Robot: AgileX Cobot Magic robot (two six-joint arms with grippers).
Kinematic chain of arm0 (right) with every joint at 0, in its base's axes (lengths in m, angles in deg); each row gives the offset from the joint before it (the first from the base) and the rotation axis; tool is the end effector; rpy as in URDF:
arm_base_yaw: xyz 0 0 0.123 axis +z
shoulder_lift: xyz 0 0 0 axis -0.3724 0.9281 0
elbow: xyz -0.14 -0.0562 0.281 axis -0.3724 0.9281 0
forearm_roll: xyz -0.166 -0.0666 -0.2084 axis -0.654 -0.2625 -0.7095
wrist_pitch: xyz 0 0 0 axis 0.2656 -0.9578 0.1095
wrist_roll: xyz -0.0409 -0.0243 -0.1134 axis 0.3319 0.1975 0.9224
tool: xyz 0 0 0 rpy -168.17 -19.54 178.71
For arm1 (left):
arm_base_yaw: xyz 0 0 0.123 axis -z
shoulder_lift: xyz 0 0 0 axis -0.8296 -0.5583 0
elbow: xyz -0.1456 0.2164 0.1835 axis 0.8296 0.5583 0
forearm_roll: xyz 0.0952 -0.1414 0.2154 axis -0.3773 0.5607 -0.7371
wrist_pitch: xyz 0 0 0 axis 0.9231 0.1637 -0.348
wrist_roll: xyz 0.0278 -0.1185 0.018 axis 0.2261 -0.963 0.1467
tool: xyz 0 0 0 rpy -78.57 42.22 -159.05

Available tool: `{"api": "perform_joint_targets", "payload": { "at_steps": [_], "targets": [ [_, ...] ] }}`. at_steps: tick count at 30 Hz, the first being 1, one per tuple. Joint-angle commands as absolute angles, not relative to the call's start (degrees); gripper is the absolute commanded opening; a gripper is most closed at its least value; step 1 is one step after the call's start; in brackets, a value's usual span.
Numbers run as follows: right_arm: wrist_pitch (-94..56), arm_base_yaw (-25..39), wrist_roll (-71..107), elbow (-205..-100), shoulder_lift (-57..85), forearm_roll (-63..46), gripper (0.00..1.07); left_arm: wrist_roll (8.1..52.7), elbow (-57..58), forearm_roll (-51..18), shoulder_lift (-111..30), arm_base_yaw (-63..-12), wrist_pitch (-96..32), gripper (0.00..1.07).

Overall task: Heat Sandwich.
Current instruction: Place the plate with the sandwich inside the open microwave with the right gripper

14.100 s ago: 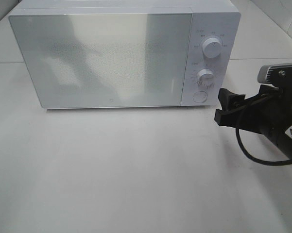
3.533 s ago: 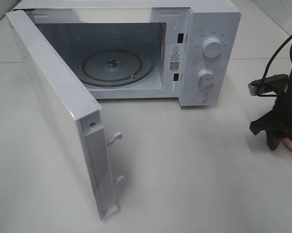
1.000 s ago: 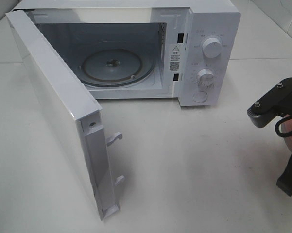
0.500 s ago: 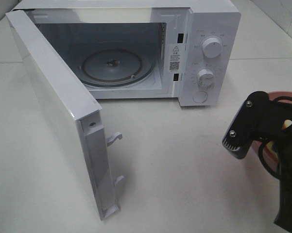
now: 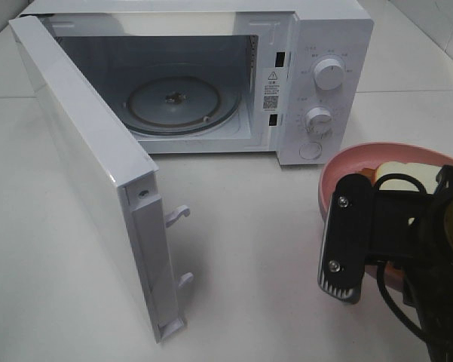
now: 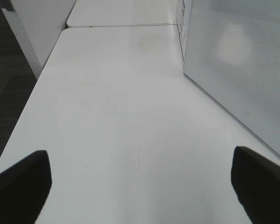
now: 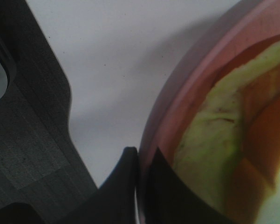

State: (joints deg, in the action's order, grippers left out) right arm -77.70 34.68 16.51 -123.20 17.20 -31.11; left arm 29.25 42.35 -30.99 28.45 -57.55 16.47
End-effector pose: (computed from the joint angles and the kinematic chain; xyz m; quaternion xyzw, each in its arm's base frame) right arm 0.1449 0.1501 0.2058 -0.5745 0.8003 -0.1225 0.1200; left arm 0.0113 0.0003 0.2748 0.0085 0.8467 0.0191 0.5317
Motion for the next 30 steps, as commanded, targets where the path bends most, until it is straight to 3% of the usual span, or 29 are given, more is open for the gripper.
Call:
{"api": "perform_joint_targets", "payload": {
  "at_steps": [1, 14, 22, 30],
  "targets": [
    [-76.67, 35.83, 19.31, -123.03, 17.03, -33.46, 0.00, 28.91, 42.46, -30.53, 29.94, -57.61, 16.07, 1.03],
    [-72.08, 36.52, 31.52, -123.03, 17.03, -34.15, 0.00, 28.91, 42.46, -30.53, 29.94, -57.61, 16.07, 1.03],
    [-69.56, 36.12, 50.77, -123.03, 17.03, -35.18, 0.00, 28.91, 42.46, -30.53, 29.94, -57.61, 16.07, 1.03],
    [-64.69, 33.82, 54.95, -123.03, 17.26, -34.72, 0.00, 28.91, 42.46, -30.53, 29.94, -57.61, 16.07, 1.03]
  ]
}}
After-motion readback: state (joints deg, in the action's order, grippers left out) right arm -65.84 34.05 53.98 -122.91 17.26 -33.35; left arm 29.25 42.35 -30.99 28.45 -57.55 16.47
